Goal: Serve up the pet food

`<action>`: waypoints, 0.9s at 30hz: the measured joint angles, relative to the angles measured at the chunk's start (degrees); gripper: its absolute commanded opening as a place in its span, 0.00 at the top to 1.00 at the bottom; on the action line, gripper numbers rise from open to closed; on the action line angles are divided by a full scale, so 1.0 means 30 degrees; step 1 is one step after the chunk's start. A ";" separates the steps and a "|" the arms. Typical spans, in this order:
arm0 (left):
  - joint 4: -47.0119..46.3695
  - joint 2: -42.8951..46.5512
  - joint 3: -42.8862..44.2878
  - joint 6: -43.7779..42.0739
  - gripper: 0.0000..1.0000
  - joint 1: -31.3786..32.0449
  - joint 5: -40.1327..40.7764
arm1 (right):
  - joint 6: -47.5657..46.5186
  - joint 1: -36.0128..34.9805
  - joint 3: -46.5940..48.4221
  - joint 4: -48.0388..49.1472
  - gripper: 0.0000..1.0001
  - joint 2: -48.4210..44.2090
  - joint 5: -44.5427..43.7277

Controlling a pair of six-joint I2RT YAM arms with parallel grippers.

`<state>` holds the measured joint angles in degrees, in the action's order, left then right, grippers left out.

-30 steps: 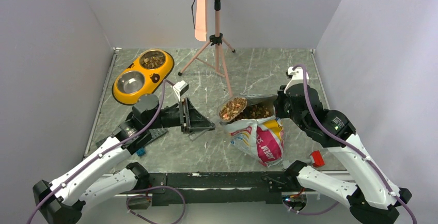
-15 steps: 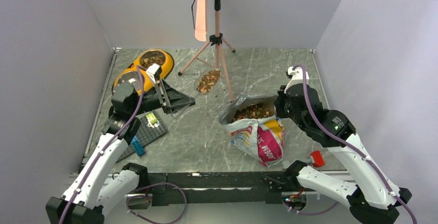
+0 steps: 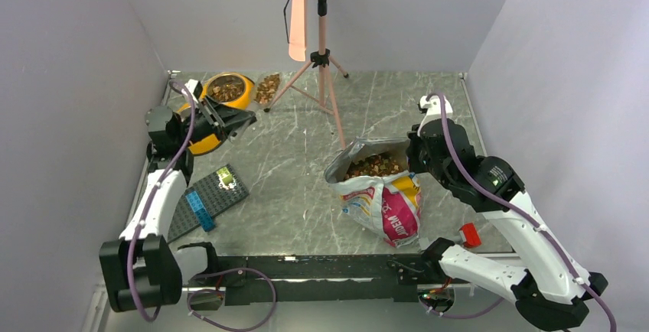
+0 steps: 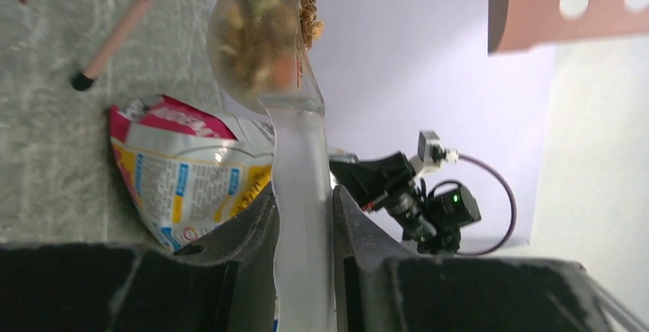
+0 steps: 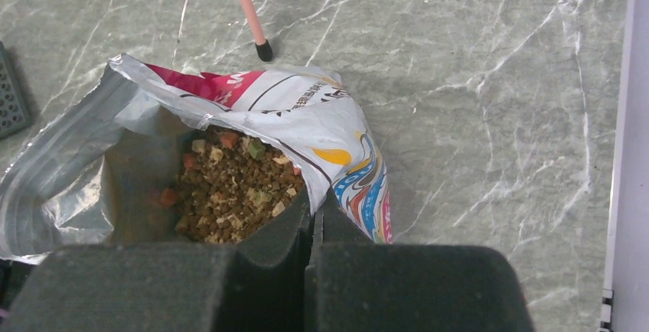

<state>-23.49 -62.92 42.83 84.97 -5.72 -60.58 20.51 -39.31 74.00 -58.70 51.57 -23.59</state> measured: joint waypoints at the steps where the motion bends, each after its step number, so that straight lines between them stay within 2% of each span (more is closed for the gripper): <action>1: -0.0342 -0.0495 0.0015 0.0007 1.00 -0.0466 -0.0117 | -0.0066 0.0000 0.0073 -0.0080 1.00 0.0066 0.0000; 10: -0.2033 -0.3840 0.0131 -0.0372 1.00 -0.5625 -0.1304 | -0.0838 0.0000 0.0255 -0.0226 1.00 0.0255 0.0291; 18: -0.2062 -0.4772 -0.0277 -0.1960 1.00 -1.0032 -0.2149 | -0.1530 0.0095 0.0277 0.0015 1.00 0.0495 0.0736; 27: 0.0991 -0.6900 -0.0554 -0.5348 1.00 -1.2240 -0.2280 | -0.1996 0.0226 0.0277 0.0270 1.00 0.0685 0.1137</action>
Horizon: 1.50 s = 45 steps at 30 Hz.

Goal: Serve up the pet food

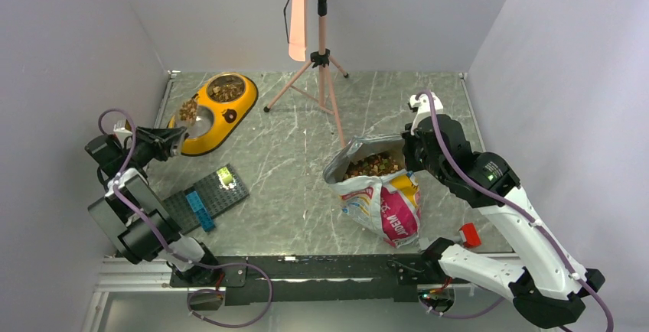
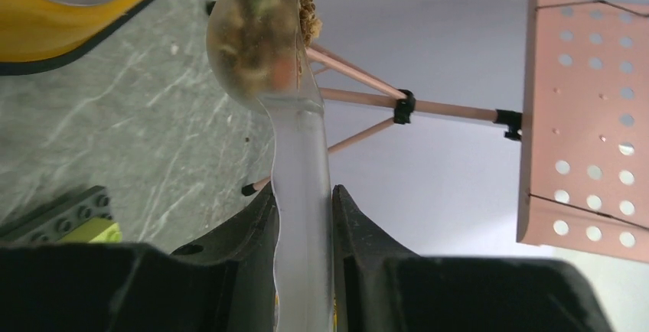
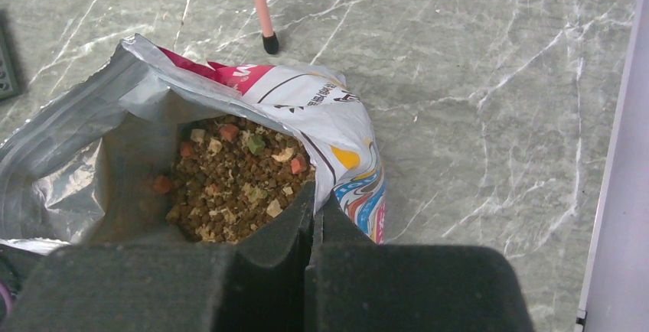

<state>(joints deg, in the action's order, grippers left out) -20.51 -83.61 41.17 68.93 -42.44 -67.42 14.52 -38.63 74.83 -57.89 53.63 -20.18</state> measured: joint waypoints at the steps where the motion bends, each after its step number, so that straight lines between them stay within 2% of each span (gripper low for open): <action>1: 0.0707 -0.0189 0.0087 -0.0517 1.00 -0.0080 0.0080 | -0.0007 0.0022 0.0000 0.0007 1.00 0.0000 0.0044; 11: 0.7504 -0.2280 0.2215 -0.4524 1.00 -0.0219 0.2062 | -0.0015 0.0189 0.0000 0.0015 1.00 -0.0036 0.0102; 19: 1.1584 -0.3424 0.4328 -0.5741 1.00 -0.0182 0.3818 | -0.0015 0.0299 0.0000 0.0022 1.00 -0.0036 0.0117; 25: 1.5620 -0.4291 0.7191 -0.6579 1.00 0.0583 0.5486 | -0.0029 0.0386 0.0000 0.0044 1.00 -0.0036 0.0270; 33: 2.1019 -0.5508 1.1489 -0.6666 1.00 0.1727 0.8488 | -0.0160 0.0503 -0.0073 0.0160 1.00 -0.0058 0.0401; 39: 2.4334 -0.6666 1.4863 -0.6171 1.00 0.2871 1.0958 | -0.0284 0.0612 -0.0182 0.0313 1.00 -0.0131 0.0430; 45: 2.6775 -0.8269 1.7741 -0.5173 1.00 0.4313 1.2313 | -0.0328 0.0670 -0.0219 0.0350 1.00 -0.0168 0.0481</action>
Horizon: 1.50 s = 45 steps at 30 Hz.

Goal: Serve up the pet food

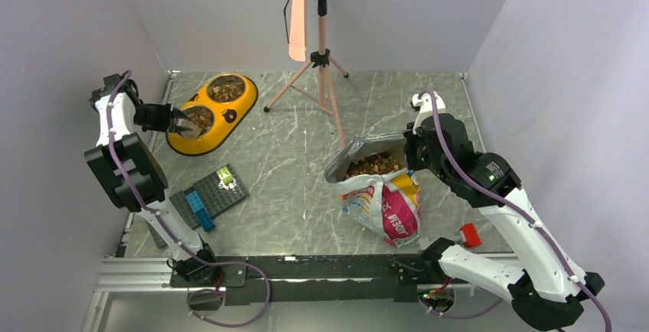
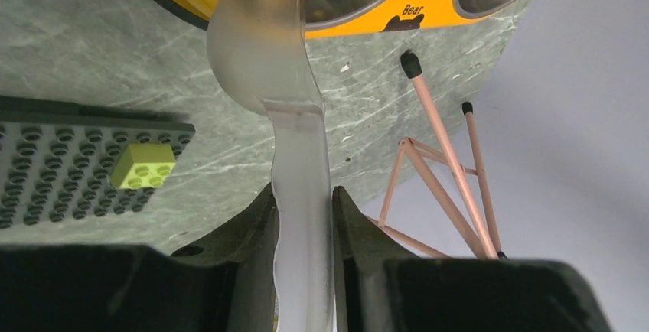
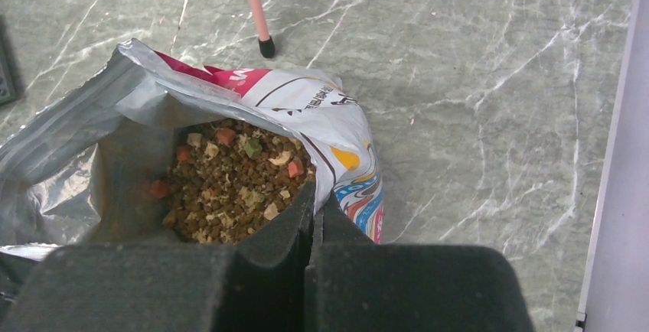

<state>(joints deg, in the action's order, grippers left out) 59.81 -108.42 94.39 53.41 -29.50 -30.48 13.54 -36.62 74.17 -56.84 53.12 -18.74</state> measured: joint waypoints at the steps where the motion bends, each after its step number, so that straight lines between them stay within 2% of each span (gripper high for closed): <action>1: 0.0321 -0.0226 0.0379 0.0153 1.00 0.0197 0.0138 | -0.0022 0.0007 0.0000 0.0000 1.00 0.0000 0.0000; 7: 0.2266 -0.1064 0.2841 0.1129 1.00 0.0765 0.0940 | -0.0066 0.0058 0.0000 -0.0015 1.00 -0.0036 0.0000; 14: 0.3162 -0.1056 0.4561 0.1639 1.00 0.0903 0.1202 | -0.0102 0.0102 0.0000 -0.0015 1.00 -0.0051 0.0015; 21: 0.3643 -0.0845 0.4503 0.1588 1.00 0.0954 0.1202 | -0.0095 0.0109 0.0000 -0.0015 1.00 -0.0051 0.0087; 26: 0.3796 0.0780 0.2987 0.1370 1.00 0.0991 0.1224 | -0.0087 0.0109 0.0000 -0.0022 1.00 -0.0051 0.0153; 31: 0.3417 0.4415 0.0036 0.0117 1.00 0.1428 0.1078 | -0.0066 0.0109 0.0124 -0.0073 1.00 0.0131 0.0153; 35: 0.2091 0.9238 -0.3920 -0.1166 1.00 0.2739 0.0211 | 0.0022 0.0124 0.0270 -0.0189 1.00 0.0299 0.0204; 40: -0.0947 1.6240 -0.9209 -0.1384 1.00 0.7198 -0.1435 | 0.0189 0.0153 0.0270 -0.0189 1.00 0.0291 0.0328; 45: -0.4524 2.2148 -1.3267 0.0313 1.00 1.1366 -0.2433 | 0.0255 0.0168 0.0270 -0.0182 1.00 0.0313 0.0605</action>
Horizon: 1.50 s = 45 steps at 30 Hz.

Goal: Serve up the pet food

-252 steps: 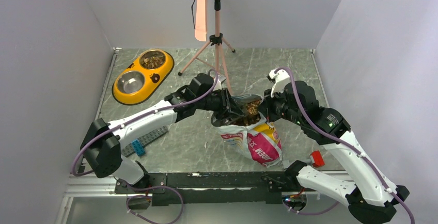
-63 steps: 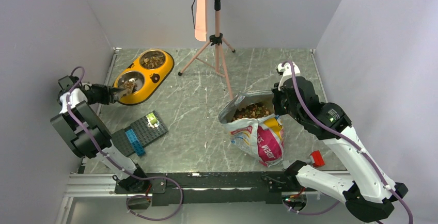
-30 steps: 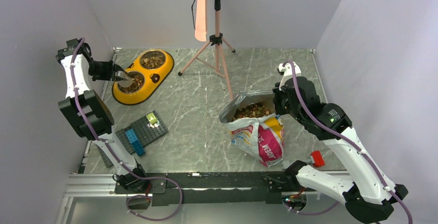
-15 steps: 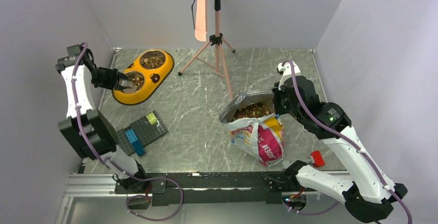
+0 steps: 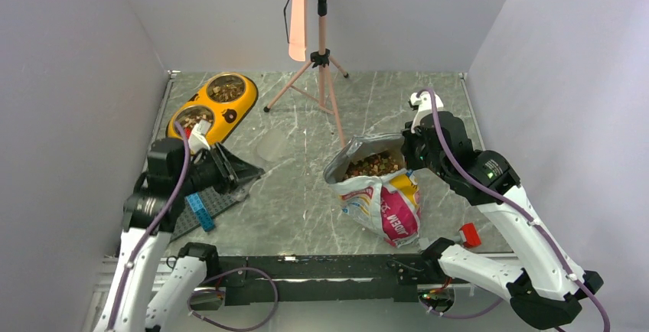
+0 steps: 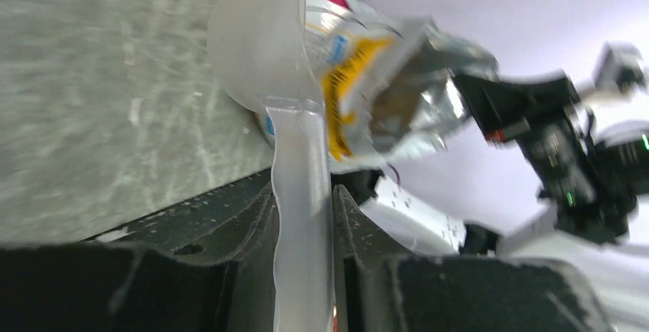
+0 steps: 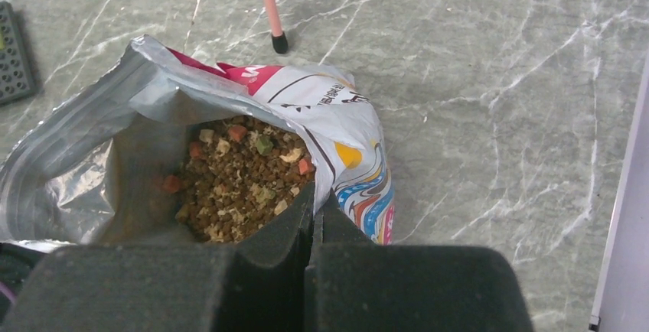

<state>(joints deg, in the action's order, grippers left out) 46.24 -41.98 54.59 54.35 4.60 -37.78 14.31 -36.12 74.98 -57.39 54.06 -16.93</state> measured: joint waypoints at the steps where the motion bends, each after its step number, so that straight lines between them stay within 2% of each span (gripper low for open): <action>1: -0.0605 0.0794 -0.0452 0.0393 1.00 0.0663 -0.0138 | -0.0036 0.0015 0.0000 0.0007 1.00 0.0015 0.0160; 4: -0.2397 0.2550 -0.1246 0.1851 1.00 0.2958 -0.0350 | -0.0452 0.0036 0.0000 0.0117 1.00 0.0044 0.1049; 8: -0.3934 0.2178 -0.1056 0.3315 1.00 0.7271 0.0066 | -0.1071 0.0029 0.0007 0.0233 1.00 0.0066 0.2433; 12: -0.4896 -0.0780 0.0262 0.4656 1.00 1.1497 0.1137 | -0.1428 0.0036 0.0007 0.0299 1.00 0.0066 0.3912; 16: -0.5646 -0.4109 0.1800 0.5989 1.00 1.3937 0.1639 | -0.1450 -0.0029 0.0007 0.0328 1.00 0.0058 0.5763; 22: -0.6135 -0.5501 0.1392 0.9559 1.00 1.4841 0.2186 | -0.1421 -0.0692 -0.0175 0.0466 1.00 0.0044 0.8276; 26: -0.6178 -0.5836 0.0532 1.1417 1.00 1.5045 0.2076 | -0.1370 -0.2135 -0.0306 0.0576 1.00 0.0044 0.8633; 33: -0.6178 -0.6302 -0.0219 1.2939 1.00 1.5686 0.2040 | -0.0874 -0.4328 -0.0313 0.0765 1.00 0.0087 0.7191; 45: -0.5836 -1.0863 0.1297 1.3041 1.00 1.6109 0.2652 | 0.0743 -0.4590 -0.0364 0.1246 1.00 0.0117 0.4080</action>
<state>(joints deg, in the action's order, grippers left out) 28.73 -74.56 58.48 93.47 52.93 -29.82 16.53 -49.89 73.89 -53.65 54.41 -4.69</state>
